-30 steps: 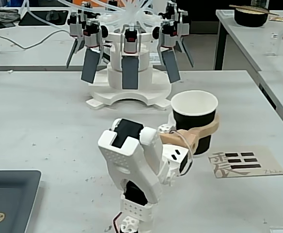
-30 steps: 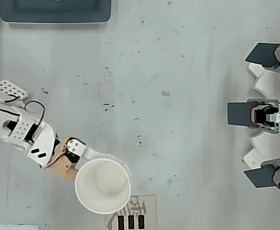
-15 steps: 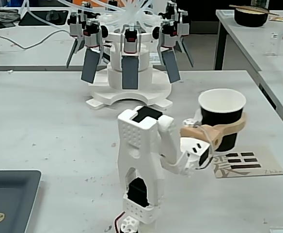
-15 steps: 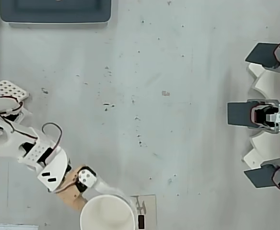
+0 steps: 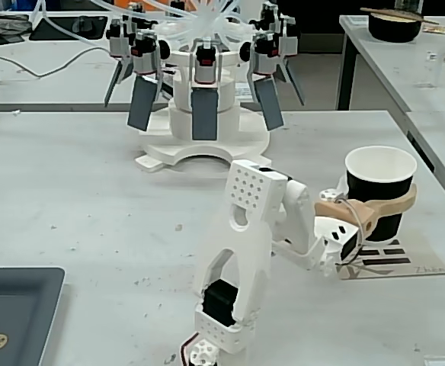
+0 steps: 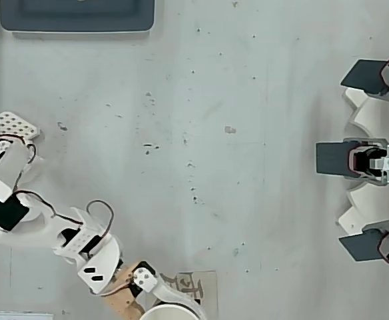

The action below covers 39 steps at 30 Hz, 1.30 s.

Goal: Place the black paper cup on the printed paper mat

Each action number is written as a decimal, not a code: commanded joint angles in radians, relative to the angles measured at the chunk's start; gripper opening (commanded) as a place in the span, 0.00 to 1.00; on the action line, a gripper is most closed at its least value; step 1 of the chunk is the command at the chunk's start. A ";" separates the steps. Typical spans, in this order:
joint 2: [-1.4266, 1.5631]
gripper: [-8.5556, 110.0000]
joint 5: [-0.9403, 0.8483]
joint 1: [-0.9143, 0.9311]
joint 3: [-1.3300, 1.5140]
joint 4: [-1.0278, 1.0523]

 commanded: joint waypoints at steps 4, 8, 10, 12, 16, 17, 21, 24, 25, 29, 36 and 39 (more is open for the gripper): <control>-0.091 0.13 0.006 0.023 -0.163 -0.014; -0.155 0.13 0.006 0.026 -0.229 -0.014; -0.183 0.13 0.006 0.029 -0.255 -0.014; -0.199 0.13 0.006 0.031 -0.268 -0.006; -0.230 0.13 0.012 0.031 -0.279 -0.006; -0.236 0.13 0.014 0.031 -0.279 -0.008; -0.259 0.13 0.028 0.028 -0.279 -0.009; -0.275 0.13 0.032 0.028 -0.279 -0.017; -0.278 0.13 0.032 0.028 -0.279 -0.020; -0.285 0.13 0.043 0.029 -0.279 -0.029; -0.284 0.23 0.052 0.037 -0.276 -0.038; -0.287 0.29 0.052 0.060 -0.278 -0.043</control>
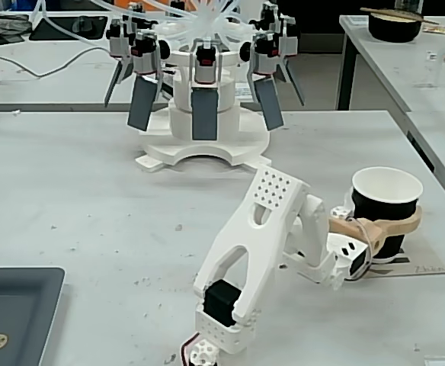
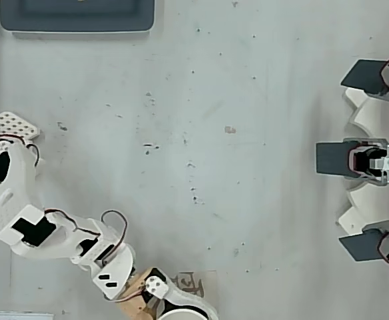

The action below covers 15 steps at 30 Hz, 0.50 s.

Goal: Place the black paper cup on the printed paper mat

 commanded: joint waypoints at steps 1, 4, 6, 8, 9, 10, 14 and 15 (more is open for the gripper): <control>0.014 0.31 0.005 0.038 -0.032 -0.028; 0.012 0.37 0.005 0.069 -0.032 -0.034; 0.015 0.42 0.005 0.087 -0.031 -0.034; 0.025 0.49 0.005 0.100 -0.020 -0.034; 0.034 0.51 0.005 0.101 -0.006 -0.034; 0.046 0.53 0.005 0.101 0.011 -0.034; 0.115 0.57 0.005 0.101 0.098 -0.037; 0.135 0.57 0.005 0.101 0.124 -0.037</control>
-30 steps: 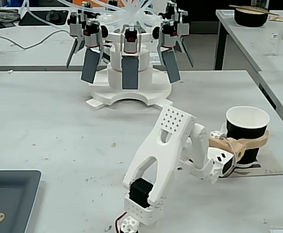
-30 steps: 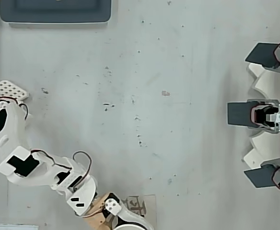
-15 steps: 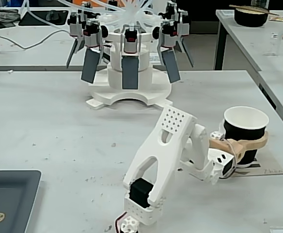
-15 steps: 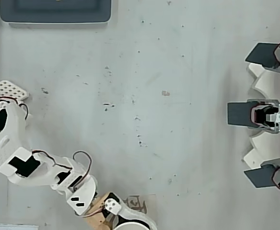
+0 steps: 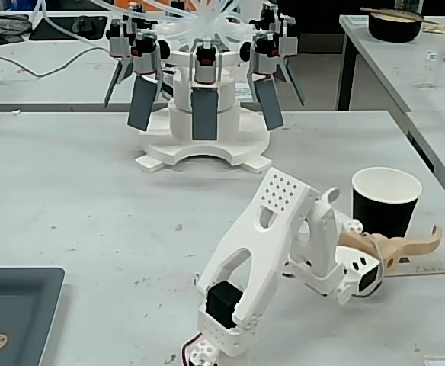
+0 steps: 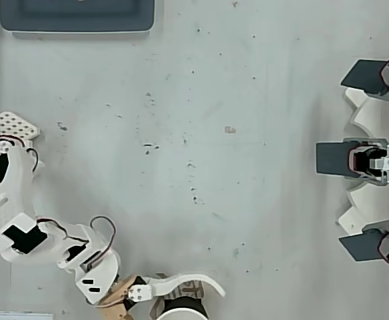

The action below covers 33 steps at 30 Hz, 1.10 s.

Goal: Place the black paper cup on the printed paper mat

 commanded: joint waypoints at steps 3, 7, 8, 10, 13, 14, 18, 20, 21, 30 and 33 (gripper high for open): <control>0.179 0.57 0.005 0.012 0.104 -0.040; 0.287 0.57 0.005 0.012 0.225 -0.081; 0.314 0.57 0.005 0.012 0.258 -0.087; 0.368 0.57 0.006 0.012 0.325 -0.097; 0.457 0.56 0.006 0.012 0.417 -0.095; 0.488 0.55 0.006 0.011 0.445 -0.095; 0.606 0.51 0.005 0.008 0.534 -0.095; 0.661 0.48 0.006 0.006 0.568 -0.095; 0.684 0.48 0.006 0.006 0.578 -0.101; 0.942 0.39 0.011 -0.097 0.719 -0.100; 1.014 0.36 0.011 -0.152 0.759 -0.100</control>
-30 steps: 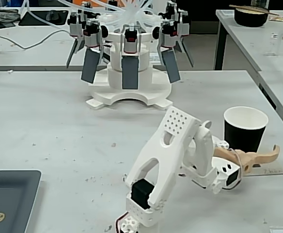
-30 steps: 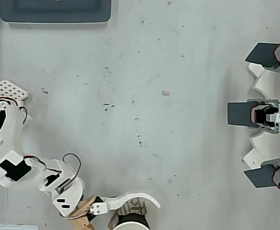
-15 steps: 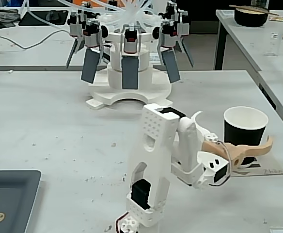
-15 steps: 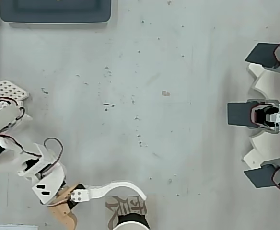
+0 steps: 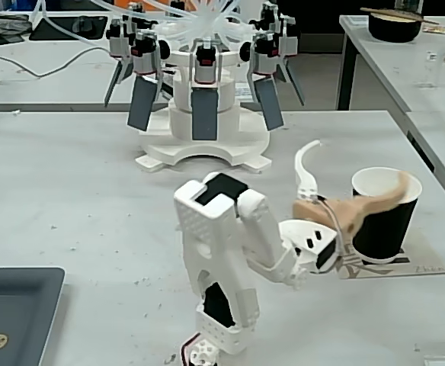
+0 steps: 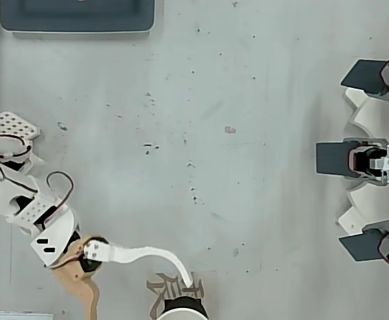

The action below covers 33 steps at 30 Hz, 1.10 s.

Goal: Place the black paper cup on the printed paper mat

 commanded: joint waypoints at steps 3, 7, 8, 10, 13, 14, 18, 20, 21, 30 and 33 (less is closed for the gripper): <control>0.150 0.32 0.011 -0.089 0.032 -0.023; 0.229 0.27 0.002 -0.172 0.081 -0.021; 0.247 0.26 -0.002 -0.195 0.097 -0.021; 0.278 0.23 -0.005 -0.249 0.127 -0.021; 0.307 0.21 -0.008 -0.316 0.153 -0.020; 0.313 0.21 -0.008 -0.334 0.160 -0.020; 0.319 0.20 -0.008 -0.422 0.178 -0.014; 0.319 0.19 -0.009 -0.471 0.178 -0.008; 0.319 0.19 -0.012 -0.494 0.178 -0.003; 0.331 0.19 -0.071 -0.726 0.107 0.181; 0.314 0.18 -0.086 -0.795 0.055 0.259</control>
